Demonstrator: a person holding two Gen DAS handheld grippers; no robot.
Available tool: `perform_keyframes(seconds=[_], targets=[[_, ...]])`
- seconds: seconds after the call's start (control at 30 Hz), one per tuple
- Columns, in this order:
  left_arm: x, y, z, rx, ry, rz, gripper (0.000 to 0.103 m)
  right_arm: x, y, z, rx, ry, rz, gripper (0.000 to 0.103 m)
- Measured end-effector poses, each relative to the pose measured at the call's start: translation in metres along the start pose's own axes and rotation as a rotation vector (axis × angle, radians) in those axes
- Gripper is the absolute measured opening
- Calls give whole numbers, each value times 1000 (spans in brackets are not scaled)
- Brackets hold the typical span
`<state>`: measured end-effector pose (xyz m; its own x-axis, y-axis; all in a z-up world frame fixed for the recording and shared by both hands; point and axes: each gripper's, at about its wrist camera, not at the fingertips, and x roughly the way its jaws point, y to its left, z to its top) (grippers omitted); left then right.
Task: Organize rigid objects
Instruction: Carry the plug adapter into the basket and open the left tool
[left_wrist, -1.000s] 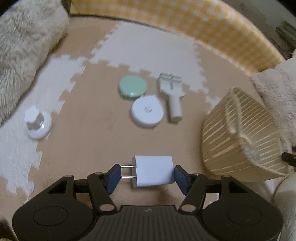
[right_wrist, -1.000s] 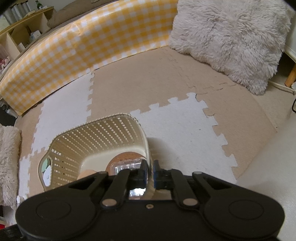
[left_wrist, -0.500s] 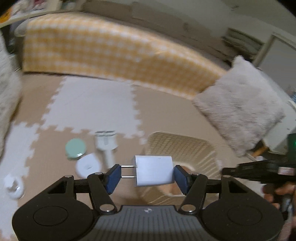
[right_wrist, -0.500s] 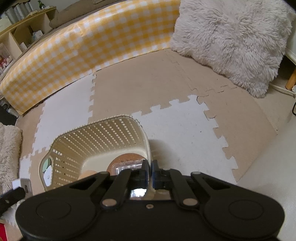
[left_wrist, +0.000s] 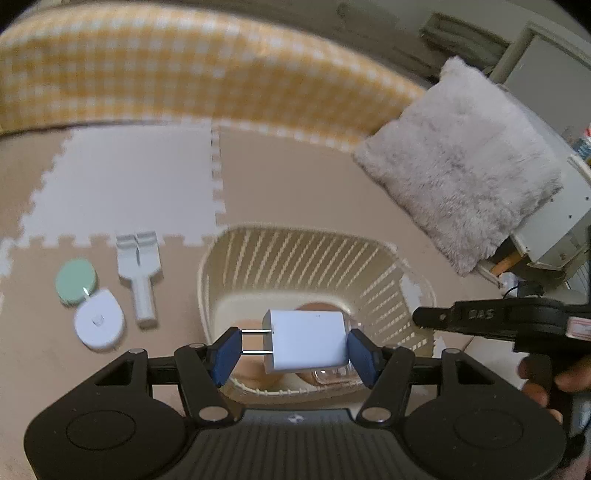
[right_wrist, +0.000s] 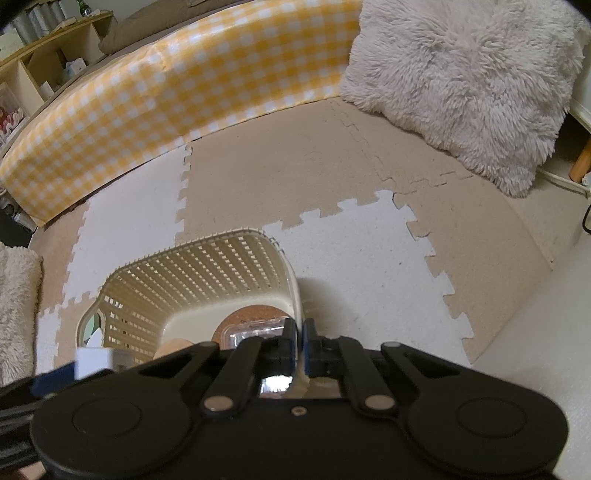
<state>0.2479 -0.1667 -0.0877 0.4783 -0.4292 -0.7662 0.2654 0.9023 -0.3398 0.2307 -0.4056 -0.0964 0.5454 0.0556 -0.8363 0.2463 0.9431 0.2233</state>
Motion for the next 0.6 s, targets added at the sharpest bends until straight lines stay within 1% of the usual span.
perform_keyframes(seconds=[0.07,0.3,0.37,0.47,0.6], targets=[[10,0,0,-10,29,4,63,0,0,0,-1,0,0,4],[24,-15,12,21,48,22,63,1,1,0,-3,0,0,4],[28,-19,10,37,65,26,63,0,1,1,-2,1,1,4],[33,-19,5,23,90,25,63,0,0,1,-3,0,0,4],[34,-19,3,18,85,45,64,0,1,1,-5,0,1,4]])
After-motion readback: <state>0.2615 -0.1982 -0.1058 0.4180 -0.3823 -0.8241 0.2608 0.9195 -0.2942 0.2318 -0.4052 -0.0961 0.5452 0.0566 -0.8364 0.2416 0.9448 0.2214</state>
